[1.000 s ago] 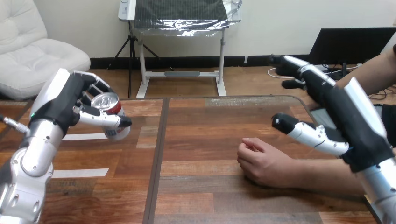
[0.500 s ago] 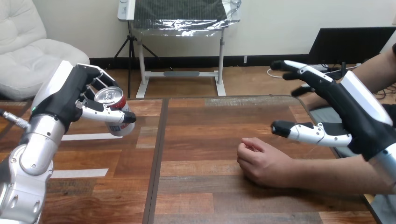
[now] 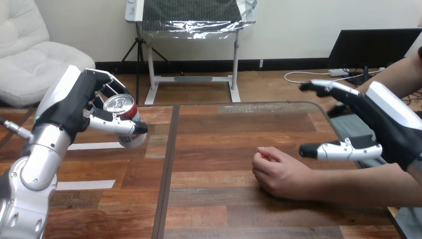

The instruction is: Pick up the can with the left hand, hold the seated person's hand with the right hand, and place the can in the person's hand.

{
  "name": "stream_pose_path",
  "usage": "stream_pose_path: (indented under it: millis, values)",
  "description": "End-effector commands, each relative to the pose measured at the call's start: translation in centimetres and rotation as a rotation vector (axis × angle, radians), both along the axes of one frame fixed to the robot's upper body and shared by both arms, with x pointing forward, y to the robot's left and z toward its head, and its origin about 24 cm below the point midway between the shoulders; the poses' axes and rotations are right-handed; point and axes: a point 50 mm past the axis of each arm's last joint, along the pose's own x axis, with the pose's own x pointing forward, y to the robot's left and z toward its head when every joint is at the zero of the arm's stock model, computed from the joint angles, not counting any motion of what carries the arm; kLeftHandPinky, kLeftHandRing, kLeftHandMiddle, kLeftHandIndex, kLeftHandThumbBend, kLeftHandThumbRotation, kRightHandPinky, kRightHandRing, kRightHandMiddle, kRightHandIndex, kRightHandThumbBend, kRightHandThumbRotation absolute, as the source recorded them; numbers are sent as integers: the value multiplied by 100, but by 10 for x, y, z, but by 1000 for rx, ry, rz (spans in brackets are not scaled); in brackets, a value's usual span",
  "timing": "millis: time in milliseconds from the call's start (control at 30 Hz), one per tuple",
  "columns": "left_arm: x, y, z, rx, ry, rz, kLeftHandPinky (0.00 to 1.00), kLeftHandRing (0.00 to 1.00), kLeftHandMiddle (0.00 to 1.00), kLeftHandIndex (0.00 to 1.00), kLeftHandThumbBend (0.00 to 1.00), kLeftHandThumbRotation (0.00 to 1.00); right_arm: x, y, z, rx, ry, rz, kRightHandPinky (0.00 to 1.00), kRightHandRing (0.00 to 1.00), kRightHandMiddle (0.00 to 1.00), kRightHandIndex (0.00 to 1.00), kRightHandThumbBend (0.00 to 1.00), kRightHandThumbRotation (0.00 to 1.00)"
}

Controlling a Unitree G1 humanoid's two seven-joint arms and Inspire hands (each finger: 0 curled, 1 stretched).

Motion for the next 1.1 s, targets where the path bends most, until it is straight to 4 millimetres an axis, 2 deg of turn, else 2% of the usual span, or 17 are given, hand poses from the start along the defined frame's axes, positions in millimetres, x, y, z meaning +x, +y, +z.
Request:
stream_pose_path:
  millis: [0, 300, 833, 1067]
  values:
    - [1, -3, 29, -5, -108, -15, 24, 27, 38, 43, 85, 0, 12, -5, 19, -70, -29, 2, 70, 88, 89, 88, 100, 54]
    - [0, -4, 31, -9, -113, -18, 23, 26, 38, 42, 85, 0, 15, -13, 15, -136, 27, -5, 71, 87, 88, 87, 100, 46]
    - [-1, -6, 34, -17, -114, -28, 20, 24, 36, 42, 84, 0, 17, -22, 8, -283, 77, -5, 82, 86, 88, 87, 100, 49]
    - [-1, -6, 33, -15, -116, -29, 19, 23, 35, 42, 84, 0, 18, -24, 3, -333, 100, -15, 84, 87, 88, 87, 100, 50]
